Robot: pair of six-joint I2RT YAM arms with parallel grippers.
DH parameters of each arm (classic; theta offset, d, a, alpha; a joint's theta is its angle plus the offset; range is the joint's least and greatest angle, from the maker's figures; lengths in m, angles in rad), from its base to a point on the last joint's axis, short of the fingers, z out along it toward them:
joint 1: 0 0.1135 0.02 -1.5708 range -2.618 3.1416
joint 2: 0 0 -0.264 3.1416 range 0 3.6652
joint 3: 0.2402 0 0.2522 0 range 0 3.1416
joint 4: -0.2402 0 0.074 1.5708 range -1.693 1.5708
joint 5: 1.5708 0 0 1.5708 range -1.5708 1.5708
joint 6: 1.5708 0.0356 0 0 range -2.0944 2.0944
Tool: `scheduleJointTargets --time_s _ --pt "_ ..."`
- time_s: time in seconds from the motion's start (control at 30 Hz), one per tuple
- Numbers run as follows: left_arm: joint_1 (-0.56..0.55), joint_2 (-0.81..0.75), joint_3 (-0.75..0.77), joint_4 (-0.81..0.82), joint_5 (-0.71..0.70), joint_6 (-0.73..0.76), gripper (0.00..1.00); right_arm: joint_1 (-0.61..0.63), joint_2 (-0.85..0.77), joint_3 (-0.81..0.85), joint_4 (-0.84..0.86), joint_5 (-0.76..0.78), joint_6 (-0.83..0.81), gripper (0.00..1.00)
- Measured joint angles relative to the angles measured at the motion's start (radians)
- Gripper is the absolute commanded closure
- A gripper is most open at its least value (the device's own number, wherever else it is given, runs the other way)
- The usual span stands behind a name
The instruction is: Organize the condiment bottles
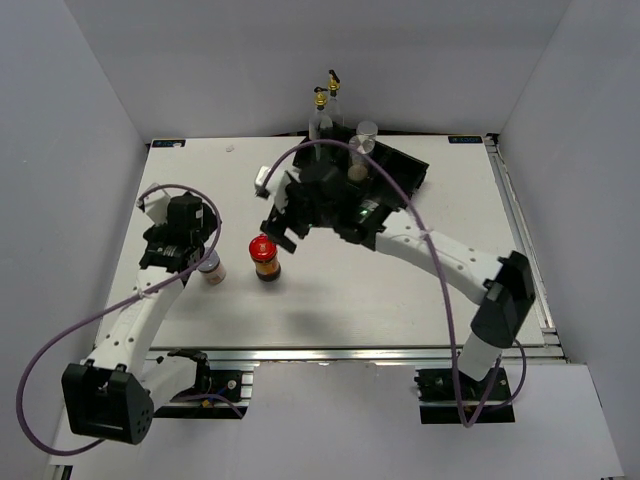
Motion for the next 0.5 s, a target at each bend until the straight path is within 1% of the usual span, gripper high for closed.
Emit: scheduleJointTargets --time_s 0.1,0.27,0.43,0.47,0.5 --pt "0.000 -0.056 -0.033 -0.046 -0.021 -0.009 0.02 0.047 0.101 0.023 -0.017 0.004 0.022 0.11" --pt "0.000 -0.124 -0.061 -0.091 -0.043 -0.021 0.02 0.073 0.290 0.120 -0.036 0.018 0.071 0.11" --pt "0.000 -0.142 -0.067 -0.114 -0.061 -0.027 0.02 0.082 0.396 0.179 -0.071 0.043 0.102 0.11" --pt "0.000 -0.142 -0.068 -0.118 -0.064 -0.027 0.02 0.083 0.407 0.185 -0.079 0.047 0.106 0.13" --pt "0.000 -0.142 -0.069 -0.122 -0.066 -0.027 0.02 0.083 0.416 0.188 -0.087 0.051 0.109 0.20"
